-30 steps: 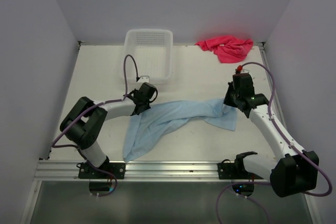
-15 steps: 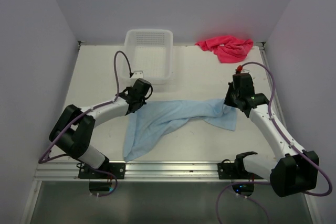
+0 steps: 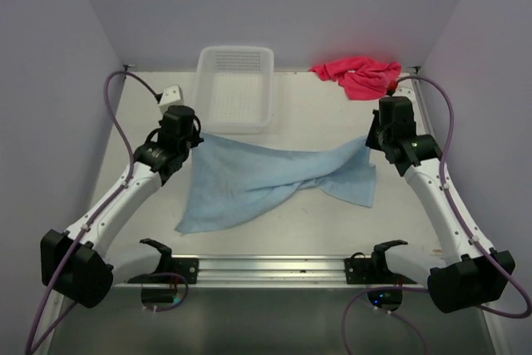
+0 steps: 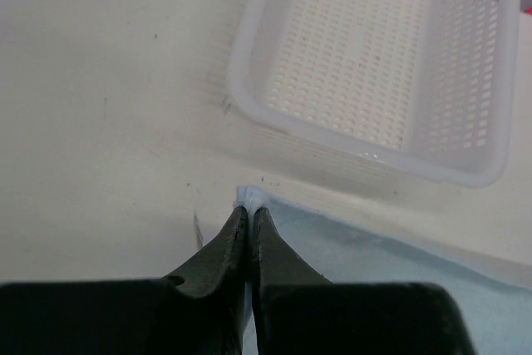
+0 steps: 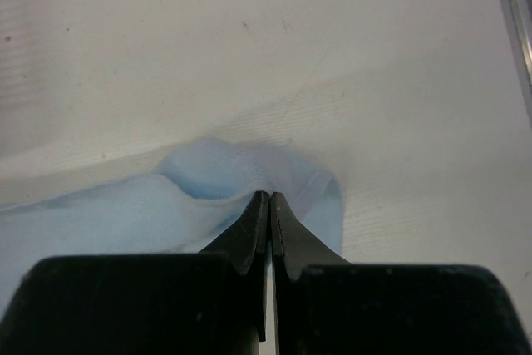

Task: Roll the towels
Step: Flatten the towel

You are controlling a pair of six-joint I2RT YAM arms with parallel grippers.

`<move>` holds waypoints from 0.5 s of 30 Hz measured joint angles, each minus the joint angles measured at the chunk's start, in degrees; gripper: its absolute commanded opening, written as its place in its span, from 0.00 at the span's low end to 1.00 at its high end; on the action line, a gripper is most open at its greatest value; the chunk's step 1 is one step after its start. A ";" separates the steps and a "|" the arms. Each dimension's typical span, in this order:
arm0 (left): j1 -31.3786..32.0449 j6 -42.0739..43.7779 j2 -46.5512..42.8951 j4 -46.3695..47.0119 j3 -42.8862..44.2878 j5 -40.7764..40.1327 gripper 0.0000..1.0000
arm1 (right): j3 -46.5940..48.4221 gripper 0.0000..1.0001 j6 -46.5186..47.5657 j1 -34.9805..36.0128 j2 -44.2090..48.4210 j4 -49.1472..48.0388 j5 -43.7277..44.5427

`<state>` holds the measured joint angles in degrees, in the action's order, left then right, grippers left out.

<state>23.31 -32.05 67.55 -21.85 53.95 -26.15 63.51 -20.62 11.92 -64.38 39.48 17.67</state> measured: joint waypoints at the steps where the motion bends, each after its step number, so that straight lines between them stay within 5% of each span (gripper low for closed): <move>1: -0.92 0.13 -1.77 -0.33 0.44 0.11 0.00 | 0.68 0.00 0.31 0.00 0.00 0.44 0.79; 15: -6.08 5.42 -15.89 -0.44 1.27 -0.17 0.00 | 11.87 0.00 5.33 0.00 1.86 8.94 11.39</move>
<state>17.23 -26.63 51.66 -22.28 55.22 -26.33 75.37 -15.29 11.92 -62.52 48.42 29.06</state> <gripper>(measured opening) 0.058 0.012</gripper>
